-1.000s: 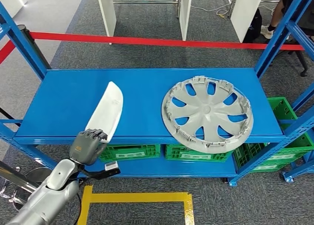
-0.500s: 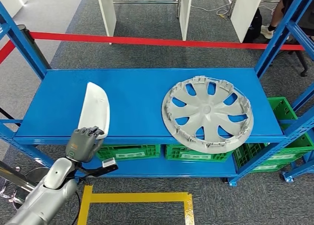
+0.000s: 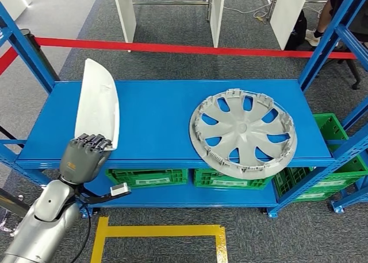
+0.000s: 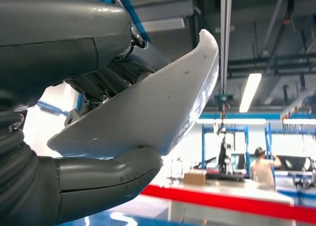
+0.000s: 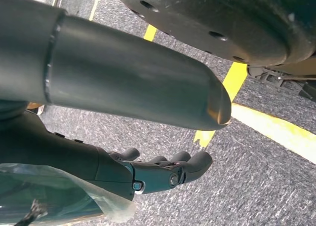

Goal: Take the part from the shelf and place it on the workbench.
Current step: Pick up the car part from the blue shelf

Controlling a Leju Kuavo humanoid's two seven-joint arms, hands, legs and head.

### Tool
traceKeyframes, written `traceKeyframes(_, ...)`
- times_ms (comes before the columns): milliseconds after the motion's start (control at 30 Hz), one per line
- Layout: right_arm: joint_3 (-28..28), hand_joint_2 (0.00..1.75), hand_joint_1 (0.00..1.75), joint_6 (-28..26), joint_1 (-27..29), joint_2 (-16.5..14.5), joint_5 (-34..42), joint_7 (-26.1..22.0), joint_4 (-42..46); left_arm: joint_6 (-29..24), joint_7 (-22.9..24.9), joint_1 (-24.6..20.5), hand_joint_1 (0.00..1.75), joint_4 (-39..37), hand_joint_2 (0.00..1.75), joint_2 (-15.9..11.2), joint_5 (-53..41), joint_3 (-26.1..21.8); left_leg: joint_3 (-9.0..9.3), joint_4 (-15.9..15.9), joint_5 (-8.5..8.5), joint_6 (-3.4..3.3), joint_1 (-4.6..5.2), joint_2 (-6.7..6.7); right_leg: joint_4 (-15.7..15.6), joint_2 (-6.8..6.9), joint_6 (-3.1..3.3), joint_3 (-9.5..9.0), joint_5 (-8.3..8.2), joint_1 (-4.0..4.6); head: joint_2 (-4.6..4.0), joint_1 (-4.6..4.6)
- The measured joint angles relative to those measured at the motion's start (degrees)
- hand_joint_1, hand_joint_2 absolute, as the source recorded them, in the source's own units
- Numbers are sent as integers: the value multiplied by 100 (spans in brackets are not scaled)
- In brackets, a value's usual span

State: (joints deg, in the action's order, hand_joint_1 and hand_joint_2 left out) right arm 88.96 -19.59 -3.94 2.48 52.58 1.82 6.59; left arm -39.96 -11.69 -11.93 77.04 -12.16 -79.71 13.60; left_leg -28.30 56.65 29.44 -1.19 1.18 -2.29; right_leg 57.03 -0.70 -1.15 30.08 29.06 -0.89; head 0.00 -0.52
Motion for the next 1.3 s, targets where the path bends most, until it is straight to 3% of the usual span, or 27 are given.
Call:
traceKeyframes(367, 0, 0, 0, -26, -1, -1, 45, -19, 5, 1, -116, 55, 175, 699, 175, 119, -47, -182, 0, 0, 0, 0, 0, 0, 0, 0, -1, -1, -1, 0, 0, 0)
traceKeyframes(1033, 0, 0, 0, -69, 3, -5, 123, -74, 34, 1, -38, 68, 175, 746, 175, 347, 292, -278, 0, 0, 0, 0, 0, 1, 0, 0, -1, 0, -1, 0, 0, 0)
traceKeyframes(1300, 0, 0, 0, -73, 4, -9, 149, -95, 34, 1, 285, 66, 175, 742, 175, 328, 176, -266, -3, 17, 1, -1, 7, 1, -7, -1, -11, 1, -9, -8, 0, -1)
